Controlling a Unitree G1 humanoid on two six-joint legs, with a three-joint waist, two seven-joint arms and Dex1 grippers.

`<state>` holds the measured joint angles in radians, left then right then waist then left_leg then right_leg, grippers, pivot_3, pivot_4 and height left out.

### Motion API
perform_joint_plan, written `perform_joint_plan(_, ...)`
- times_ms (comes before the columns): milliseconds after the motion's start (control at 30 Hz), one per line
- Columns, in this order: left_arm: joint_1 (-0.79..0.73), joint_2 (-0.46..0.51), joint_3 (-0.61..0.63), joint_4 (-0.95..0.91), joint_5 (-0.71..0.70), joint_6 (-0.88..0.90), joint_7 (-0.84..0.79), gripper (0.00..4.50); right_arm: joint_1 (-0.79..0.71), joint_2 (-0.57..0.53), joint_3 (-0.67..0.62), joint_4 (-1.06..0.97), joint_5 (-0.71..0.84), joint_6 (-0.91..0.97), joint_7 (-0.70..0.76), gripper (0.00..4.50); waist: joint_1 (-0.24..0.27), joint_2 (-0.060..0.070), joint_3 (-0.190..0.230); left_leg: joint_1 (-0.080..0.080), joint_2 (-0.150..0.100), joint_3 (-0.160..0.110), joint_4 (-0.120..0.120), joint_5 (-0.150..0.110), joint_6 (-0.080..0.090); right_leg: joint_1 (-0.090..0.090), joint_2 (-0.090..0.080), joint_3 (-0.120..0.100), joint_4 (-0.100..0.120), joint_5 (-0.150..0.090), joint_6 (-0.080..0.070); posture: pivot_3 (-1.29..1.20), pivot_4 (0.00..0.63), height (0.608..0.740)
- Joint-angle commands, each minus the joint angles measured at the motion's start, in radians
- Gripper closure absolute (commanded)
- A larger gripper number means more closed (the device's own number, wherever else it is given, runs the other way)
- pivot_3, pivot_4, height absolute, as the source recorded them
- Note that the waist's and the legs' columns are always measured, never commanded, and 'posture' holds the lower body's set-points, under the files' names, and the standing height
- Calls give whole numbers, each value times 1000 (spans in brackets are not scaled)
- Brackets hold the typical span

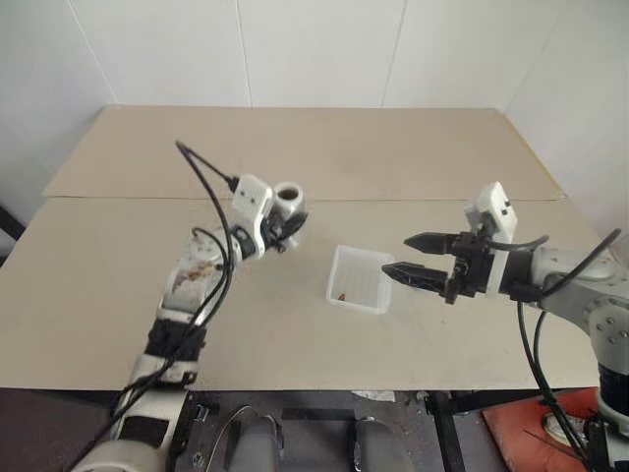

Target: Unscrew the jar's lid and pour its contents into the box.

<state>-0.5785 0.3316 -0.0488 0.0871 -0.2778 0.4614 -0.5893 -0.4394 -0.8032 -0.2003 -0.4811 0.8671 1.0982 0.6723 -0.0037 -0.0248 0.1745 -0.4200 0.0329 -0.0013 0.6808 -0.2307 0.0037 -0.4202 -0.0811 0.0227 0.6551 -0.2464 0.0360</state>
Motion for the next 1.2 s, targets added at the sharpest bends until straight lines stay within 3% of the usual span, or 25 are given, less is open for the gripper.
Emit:
perform_joint_plan(33,46,3,1,-72,-1,-47,-20,2561,-2,3,1,-22,-2,-36,-1,39,0,0,0,1,0,0,0,0,0,1,0,0,0,0,0,0,150,740)
perform_joint_plan(233,89,-2,-14,-18,40,-158,-34,2561,-5,4,11,-23,-3,-49,5,39,1,0,0,3,0,0,0,0,0,2,0,1,0,0,0,0,150,740)
perform_joint_plan(500,138,19,-29,17,83,-263,-77,16,-8,6,23,-26,-2,-58,4,0,1,0,0,3,0,0,0,0,0,2,0,1,0,0,0,0,150,740)
perform_joint_plan(667,199,96,23,-81,44,-226,-121,16,2,3,27,-37,-5,-57,1,0,-7,0,0,3,1,1,-1,0,0,1,1,2,0,0,0,0,150,740)
perform_joint_plan(867,383,415,227,-274,-197,-48,-418,16,34,-20,11,-51,-10,-56,10,0,-17,0,0,5,2,3,-3,0,0,0,3,5,0,0,0,0,150,740)
perform_joint_plan(1067,472,653,456,-177,-360,-70,-753,16,61,-56,2,-42,-33,-80,46,0,-5,0,0,6,3,4,-3,0,0,1,2,5,-1,-1,-1,0,150,740)
perform_joint_plan(1200,457,733,526,-125,-401,-42,-825,16,65,-73,-5,-34,-35,-96,66,0,-7,0,0,6,3,5,-4,0,0,1,2,5,-2,-1,-1,0,150,740)
